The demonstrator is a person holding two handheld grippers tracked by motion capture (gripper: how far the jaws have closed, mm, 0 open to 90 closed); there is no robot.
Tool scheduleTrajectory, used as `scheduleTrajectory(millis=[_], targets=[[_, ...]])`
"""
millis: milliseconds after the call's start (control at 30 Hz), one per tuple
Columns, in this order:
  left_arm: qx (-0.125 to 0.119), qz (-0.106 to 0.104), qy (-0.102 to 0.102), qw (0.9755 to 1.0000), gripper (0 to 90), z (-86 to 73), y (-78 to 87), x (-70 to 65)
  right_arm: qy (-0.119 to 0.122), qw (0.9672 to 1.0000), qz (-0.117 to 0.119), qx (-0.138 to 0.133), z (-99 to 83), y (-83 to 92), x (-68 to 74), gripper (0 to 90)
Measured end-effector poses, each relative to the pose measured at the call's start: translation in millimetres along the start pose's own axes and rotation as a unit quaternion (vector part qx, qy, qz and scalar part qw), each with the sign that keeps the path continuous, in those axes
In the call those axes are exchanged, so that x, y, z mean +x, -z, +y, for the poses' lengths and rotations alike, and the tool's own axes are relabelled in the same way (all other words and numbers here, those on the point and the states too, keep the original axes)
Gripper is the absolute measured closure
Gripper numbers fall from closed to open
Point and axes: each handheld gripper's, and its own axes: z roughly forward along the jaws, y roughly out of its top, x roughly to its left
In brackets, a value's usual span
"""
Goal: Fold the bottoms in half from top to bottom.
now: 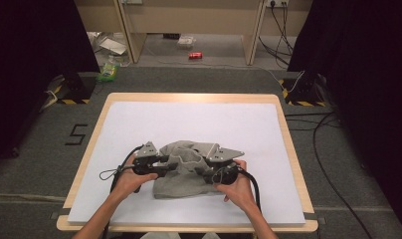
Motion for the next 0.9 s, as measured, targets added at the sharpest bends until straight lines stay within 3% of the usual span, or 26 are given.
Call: scheduleTrajectory(millis=[267,400,633,900], targets=[[0.022,-0.024,-0.008,0.9994,50.6,-3.5,4.2,-8.7,-0.012,0.9997,0.013,-0.016,-0.3,13.5,5.1,51.2],[0.024,-0.036,-0.007,0.999,48.7,-6.8,9.7,-12.6,-0.016,0.9995,0.025,-0.011,-6.5,18.3,8.4,51.4],[0.032,-0.05,-0.014,0.9982,46.8,-14.2,16.5,-19.0,-0.009,0.999,0.043,-0.003,-16.0,21.6,18.1,53.5],[0.03,-0.081,-0.01,0.9963,46.0,-19.1,27.9,-26.6,-0.003,0.9986,0.052,-0.008,-17.6,31.3,29.2,53.0]])
